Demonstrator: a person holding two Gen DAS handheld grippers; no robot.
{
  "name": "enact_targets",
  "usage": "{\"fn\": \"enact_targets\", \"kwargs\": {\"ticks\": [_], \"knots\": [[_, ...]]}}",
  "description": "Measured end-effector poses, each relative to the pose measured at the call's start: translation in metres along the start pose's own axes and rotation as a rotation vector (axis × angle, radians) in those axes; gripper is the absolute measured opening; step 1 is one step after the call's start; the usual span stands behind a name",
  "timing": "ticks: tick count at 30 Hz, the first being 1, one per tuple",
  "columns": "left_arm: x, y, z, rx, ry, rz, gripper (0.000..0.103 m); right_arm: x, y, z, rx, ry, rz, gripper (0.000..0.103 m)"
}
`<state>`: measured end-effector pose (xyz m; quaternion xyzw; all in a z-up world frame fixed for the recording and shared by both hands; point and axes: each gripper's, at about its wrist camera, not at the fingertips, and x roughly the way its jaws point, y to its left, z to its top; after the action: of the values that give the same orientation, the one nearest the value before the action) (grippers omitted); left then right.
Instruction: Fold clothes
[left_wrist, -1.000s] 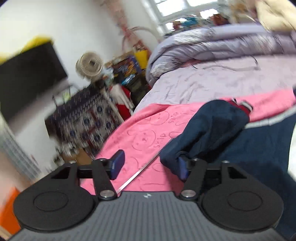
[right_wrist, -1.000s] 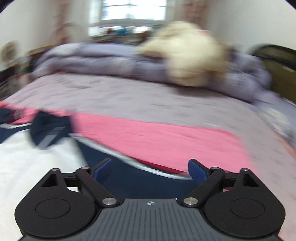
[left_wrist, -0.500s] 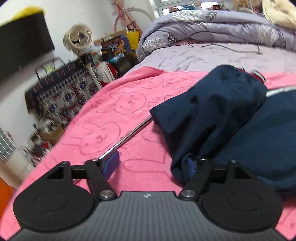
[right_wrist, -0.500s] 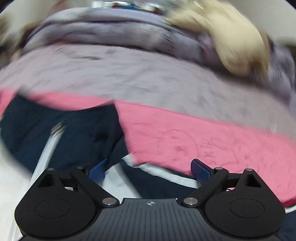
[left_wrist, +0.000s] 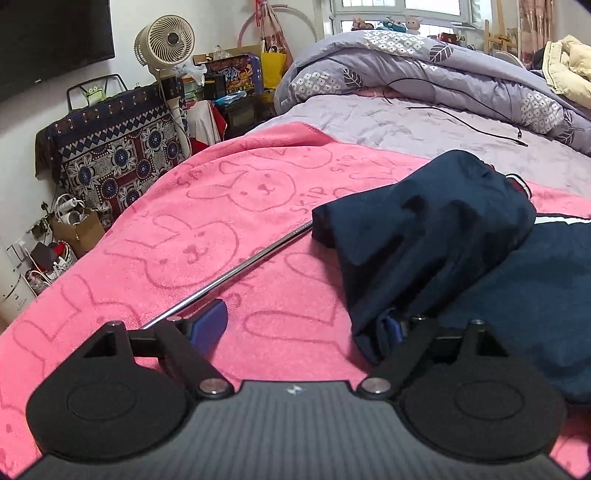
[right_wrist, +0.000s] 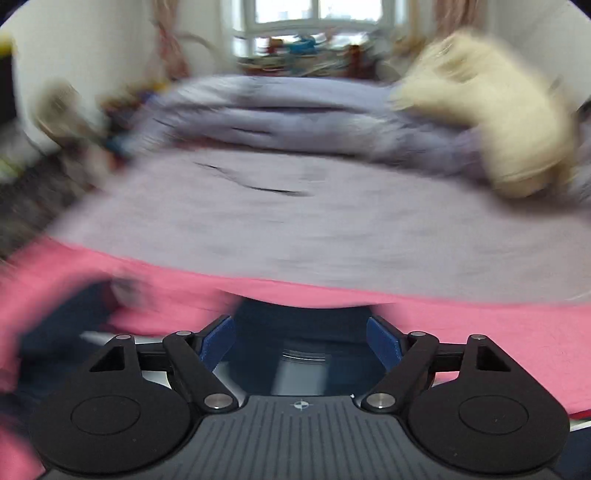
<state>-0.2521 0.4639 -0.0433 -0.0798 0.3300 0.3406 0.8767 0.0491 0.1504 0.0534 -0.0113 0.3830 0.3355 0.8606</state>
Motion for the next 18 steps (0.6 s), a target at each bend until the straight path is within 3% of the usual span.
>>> {"fn": "enact_targets", "kwargs": {"ticks": [1,5,10,15,18], "knots": [[-0.004,0.001,0.0,0.003,0.002,-0.011,0.085,0.018,0.011,0.003,0.059,0.048,0.103,0.078],[-0.018,0.007,-0.001,0.013,0.012,-0.053,0.083,0.097,0.069,-0.006,0.187,0.185,0.27,0.075],[-0.039,0.021,-0.007,0.006,0.025,-0.132,0.086,0.176,0.127,-0.024,0.298,0.306,0.283,0.068],[-0.036,0.042,-0.025,-0.098,0.034,-0.174,0.092,0.165,0.211,-0.011,0.111,0.254,0.473,0.068],[-0.041,0.033,-0.032,-0.053,0.002,-0.134,0.093,0.153,0.27,-0.008,-0.017,0.285,0.604,0.073]]}}
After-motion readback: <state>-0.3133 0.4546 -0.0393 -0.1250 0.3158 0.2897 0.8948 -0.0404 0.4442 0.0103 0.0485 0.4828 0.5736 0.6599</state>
